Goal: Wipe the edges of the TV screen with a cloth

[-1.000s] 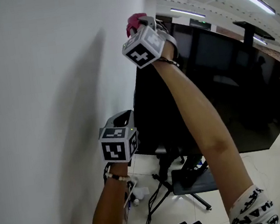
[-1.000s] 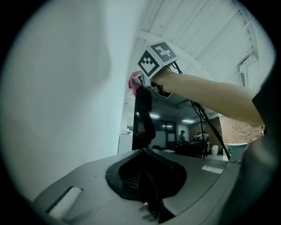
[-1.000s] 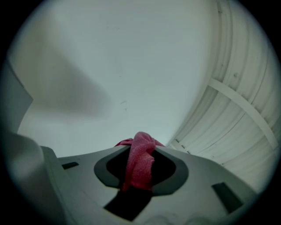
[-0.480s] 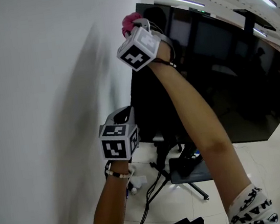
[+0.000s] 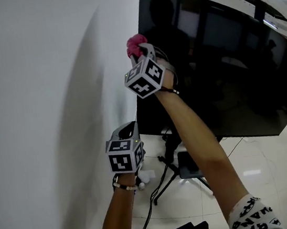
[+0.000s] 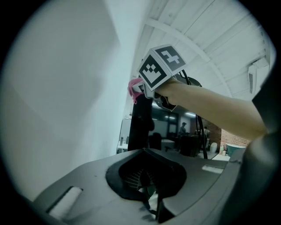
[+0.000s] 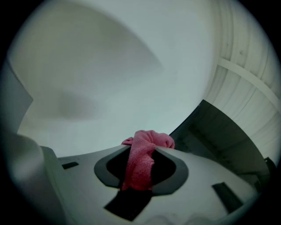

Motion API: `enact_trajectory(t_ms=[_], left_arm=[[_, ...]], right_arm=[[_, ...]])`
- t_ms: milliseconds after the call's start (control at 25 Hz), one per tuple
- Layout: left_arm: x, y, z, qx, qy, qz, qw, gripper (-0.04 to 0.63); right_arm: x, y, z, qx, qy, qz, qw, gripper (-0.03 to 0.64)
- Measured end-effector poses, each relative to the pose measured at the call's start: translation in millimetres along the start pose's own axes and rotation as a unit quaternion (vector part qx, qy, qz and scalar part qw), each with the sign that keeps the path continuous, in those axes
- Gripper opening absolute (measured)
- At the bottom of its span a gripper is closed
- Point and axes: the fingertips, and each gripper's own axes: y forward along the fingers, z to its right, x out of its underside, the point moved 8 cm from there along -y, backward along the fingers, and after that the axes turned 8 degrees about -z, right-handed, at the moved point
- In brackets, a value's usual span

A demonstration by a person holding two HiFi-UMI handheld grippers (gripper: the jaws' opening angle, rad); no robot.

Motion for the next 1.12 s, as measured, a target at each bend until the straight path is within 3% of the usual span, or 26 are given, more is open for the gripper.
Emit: enact_trajectory(t_ms=[640, 1120], left_arm=[[120, 25, -7, 0.002, -0.066, -0.089, 0.9938, -0.012], [193, 12, -20, -0.009, -0.105, -0.132, 0.9855, -0.012]], right_arm=[[91, -5, -129, -0.066, 0.083, -0.053, 0.993, 0.129], [162, -3, -235, -0.149, 0.167, -0.126, 0.966, 0.129]])
